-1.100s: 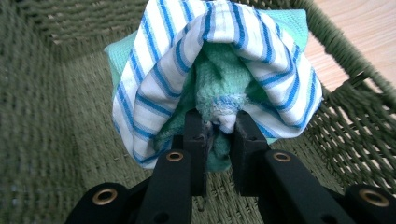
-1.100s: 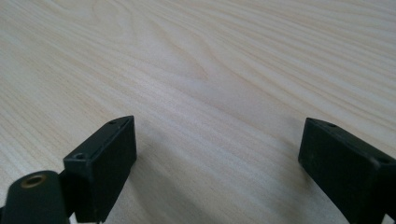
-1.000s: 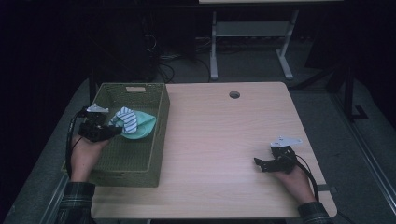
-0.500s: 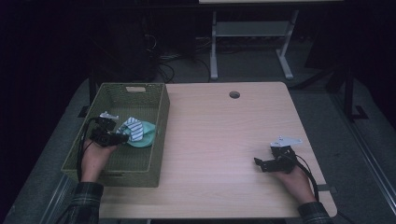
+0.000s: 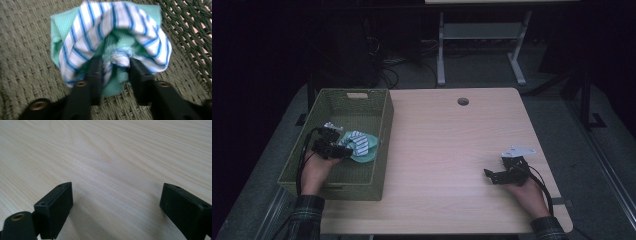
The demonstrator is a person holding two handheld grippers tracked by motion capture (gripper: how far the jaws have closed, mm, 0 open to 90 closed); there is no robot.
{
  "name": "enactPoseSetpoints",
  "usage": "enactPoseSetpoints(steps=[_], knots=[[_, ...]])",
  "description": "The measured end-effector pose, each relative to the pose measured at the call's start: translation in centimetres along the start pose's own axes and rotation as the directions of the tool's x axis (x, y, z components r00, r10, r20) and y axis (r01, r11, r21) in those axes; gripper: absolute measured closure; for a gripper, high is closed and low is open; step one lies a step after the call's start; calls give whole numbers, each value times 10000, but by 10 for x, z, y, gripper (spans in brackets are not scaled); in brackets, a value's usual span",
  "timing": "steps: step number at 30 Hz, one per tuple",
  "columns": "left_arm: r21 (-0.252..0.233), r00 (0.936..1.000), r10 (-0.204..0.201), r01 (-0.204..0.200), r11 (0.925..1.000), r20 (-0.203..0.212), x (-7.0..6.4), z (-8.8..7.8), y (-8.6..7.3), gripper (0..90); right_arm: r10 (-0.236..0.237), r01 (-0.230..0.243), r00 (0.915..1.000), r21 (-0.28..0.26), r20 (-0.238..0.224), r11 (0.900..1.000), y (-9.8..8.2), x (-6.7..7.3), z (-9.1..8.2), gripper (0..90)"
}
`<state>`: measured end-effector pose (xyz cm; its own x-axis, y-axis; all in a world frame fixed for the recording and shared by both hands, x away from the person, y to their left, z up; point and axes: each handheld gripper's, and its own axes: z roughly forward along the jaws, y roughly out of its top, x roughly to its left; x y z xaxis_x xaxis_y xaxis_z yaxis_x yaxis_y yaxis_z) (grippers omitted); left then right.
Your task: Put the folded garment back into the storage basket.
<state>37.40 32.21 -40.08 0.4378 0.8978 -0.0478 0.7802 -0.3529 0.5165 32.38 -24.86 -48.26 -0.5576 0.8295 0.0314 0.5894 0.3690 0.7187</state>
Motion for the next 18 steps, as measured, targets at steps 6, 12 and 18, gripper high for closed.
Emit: enactPoseSetpoints(steps=[6,12,18], knots=[[-627,9998,-189,193,9978,70,4,-9,1,360,-5,5,10000,-4,-6,10000,0,0,0,108],[-817,10000,-2,9,9967,82,-3,-19,6,198,9,-9,10000,-12,-9,10000,0,0,0,108],[-1258,9997,178,-153,9919,183,-14,-35,12,142,55,-55,10000,-12,31,10000,0,0,0,109]])
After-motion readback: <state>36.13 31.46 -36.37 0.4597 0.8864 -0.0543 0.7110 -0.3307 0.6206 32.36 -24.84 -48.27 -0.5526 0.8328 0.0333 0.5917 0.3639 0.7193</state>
